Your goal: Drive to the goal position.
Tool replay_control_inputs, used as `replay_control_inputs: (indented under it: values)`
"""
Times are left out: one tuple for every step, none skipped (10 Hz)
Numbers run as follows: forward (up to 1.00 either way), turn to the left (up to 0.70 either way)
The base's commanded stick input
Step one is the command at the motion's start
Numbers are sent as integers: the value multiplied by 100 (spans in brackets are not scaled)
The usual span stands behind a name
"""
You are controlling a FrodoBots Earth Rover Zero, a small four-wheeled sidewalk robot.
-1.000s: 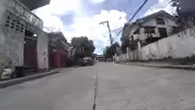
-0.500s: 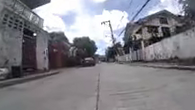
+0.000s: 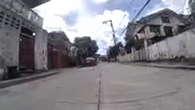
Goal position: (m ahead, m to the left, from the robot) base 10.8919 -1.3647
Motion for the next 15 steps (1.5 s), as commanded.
replay_control_inputs:
  values:
    - [70, 0]
    - [70, 0]
    - [70, 0]
    - [70, 0]
    - [70, 0]
    - [70, 0]
    - [70, 0]
    - [70, 0]
    - [70, 0]
    - [70, 0]
    - [70, 0]
    - [70, 0]
    - [70, 0]
    - [70, 0]
    - [70, 0]
